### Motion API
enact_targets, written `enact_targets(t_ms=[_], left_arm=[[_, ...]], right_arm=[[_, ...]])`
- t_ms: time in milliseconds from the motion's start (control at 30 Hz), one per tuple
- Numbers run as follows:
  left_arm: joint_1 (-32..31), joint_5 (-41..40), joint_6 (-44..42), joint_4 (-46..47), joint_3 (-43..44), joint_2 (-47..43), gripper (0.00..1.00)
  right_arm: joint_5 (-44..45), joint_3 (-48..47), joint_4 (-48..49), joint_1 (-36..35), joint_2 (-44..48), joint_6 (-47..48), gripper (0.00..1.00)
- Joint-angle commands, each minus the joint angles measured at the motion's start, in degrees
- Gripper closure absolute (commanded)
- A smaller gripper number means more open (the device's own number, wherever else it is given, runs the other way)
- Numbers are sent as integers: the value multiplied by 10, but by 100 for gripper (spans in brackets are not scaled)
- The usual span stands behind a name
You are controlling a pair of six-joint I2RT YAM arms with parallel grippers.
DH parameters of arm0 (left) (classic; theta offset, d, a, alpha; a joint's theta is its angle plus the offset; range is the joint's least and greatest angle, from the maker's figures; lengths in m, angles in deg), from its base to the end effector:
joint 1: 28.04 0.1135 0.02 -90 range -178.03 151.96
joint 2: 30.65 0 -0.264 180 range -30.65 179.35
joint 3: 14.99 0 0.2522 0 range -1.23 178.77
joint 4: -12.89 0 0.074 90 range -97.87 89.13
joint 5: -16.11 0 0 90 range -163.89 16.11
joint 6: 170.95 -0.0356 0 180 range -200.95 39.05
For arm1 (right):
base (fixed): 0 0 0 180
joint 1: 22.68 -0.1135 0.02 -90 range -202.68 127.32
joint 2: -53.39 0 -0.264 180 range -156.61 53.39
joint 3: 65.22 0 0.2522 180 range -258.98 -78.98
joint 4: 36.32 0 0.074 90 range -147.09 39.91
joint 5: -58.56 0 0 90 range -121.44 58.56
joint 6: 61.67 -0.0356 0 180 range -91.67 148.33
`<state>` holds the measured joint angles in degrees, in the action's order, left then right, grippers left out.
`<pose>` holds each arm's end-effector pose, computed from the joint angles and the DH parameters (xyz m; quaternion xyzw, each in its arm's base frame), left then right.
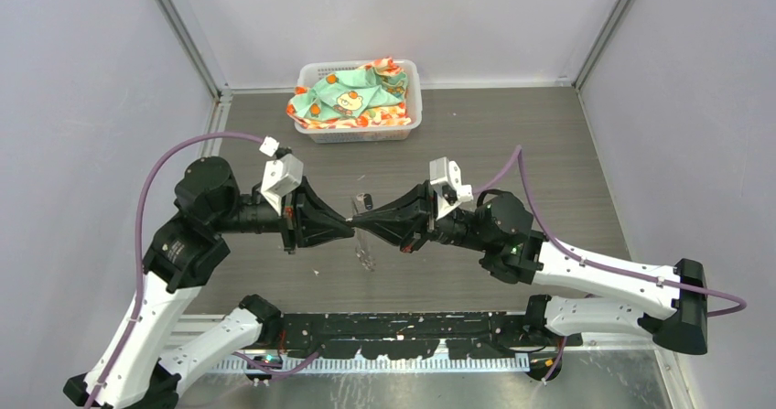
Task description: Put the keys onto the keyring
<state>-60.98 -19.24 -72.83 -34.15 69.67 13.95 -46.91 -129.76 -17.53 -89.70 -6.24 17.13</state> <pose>0.0840 -0.0890 0.4497 0.4401 0.5844 -0.5284 0.4309 0.0838 0.2219 0.4064 -0.3532 0.4261 0.5804 0.5973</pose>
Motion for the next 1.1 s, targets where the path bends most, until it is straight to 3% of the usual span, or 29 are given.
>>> enact_targets(t_ms=[0, 67, 167, 200, 300, 367, 400, 533, 733, 900, 1067], left_arm=[[-2, -4, 13, 29, 1, -7, 93], [-1, -6, 5, 24, -2, -9, 99], [-2, -5, -32, 1, 0, -9, 100], [-2, -6, -57, -15, 4, -8, 100], [-2, -10, -178, -99, 24, -3, 100], [-1, -8, -268, -165, 42, 6, 100], [-2, -11, -317, -208, 50, 10, 100], [-3, -32, -468, -287, 73, 23, 100], [-12, -57, -607, -335, 94, 43, 100], [-27, -81, -637, -336, 94, 50, 100], [-29, -79, -602, -319, 92, 52, 100]], right_arm=[[17, 7, 28, -3, 7, -8, 99], [16, 5, 30, -5, 6, -9, 99], [16, -1, 18, -4, 9, -10, 99], [16, -6, 0, -4, 12, -8, 93], [7, -44, -120, -5, 33, 23, 63], [-5, -93, -255, -4, 41, 65, 49], [-12, -119, -317, -3, 42, 92, 47], [-34, -206, -476, -3, 27, 190, 46], [-44, -293, -583, -4, -39, 257, 47], [-48, -297, -561, -5, -69, 270, 50], [-31, -299, -540, -16, -87, 296, 55]])
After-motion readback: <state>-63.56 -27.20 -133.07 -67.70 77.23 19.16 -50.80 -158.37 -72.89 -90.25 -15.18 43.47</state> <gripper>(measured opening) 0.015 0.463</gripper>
